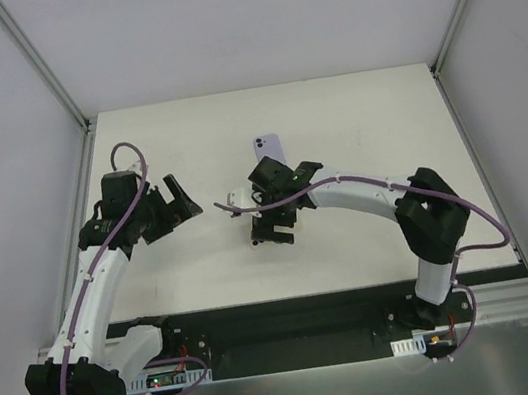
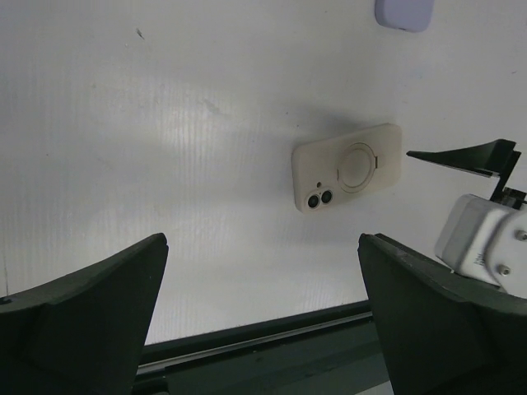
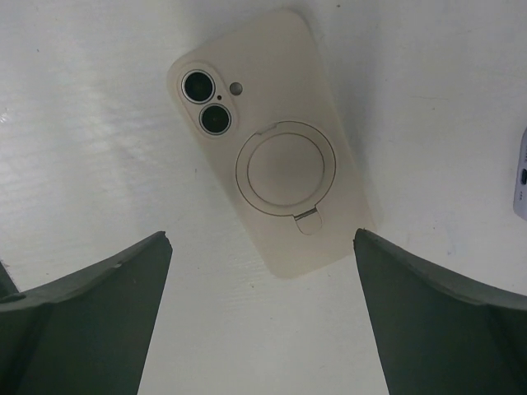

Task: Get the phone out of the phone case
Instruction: Pick up the phone at the center of the board.

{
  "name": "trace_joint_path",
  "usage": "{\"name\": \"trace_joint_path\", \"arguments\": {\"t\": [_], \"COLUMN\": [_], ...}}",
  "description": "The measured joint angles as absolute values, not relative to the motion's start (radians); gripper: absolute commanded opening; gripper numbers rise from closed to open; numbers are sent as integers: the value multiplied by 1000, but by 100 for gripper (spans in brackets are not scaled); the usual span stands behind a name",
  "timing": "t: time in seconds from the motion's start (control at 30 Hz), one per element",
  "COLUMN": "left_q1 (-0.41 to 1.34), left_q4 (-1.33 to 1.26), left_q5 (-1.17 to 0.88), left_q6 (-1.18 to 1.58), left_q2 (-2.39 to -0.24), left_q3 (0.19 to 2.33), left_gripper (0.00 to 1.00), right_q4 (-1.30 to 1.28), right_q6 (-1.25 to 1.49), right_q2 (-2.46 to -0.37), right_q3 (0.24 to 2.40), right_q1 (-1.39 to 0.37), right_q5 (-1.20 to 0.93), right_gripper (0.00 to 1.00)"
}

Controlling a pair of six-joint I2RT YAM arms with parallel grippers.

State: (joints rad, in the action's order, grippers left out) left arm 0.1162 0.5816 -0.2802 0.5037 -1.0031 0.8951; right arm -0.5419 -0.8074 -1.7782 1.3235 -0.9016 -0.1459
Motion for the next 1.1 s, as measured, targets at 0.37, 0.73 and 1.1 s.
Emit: {"name": "trace_joint_path", "arguments": {"t": [0.37, 0.73, 1.1], "left_q1": [116, 116, 116], "left_q4": [613, 621, 627], "left_q5": [-287, -288, -289], "left_q6": [512, 524, 533], "left_q2": [-968, -943, -939], "left_q3": [895, 884, 884], "left_gripper": [99, 99, 99], "right_q4": [-598, -602, -591], "right_q6": [-953, -950, -932], "right_q2": [-1939, -2003, -2004], "right_q3": [1443, 1476, 1441], "right_q1": [-887, -834, -832], "right_q5": [-128, -160, -225], "right_gripper": [96, 96, 96]}}
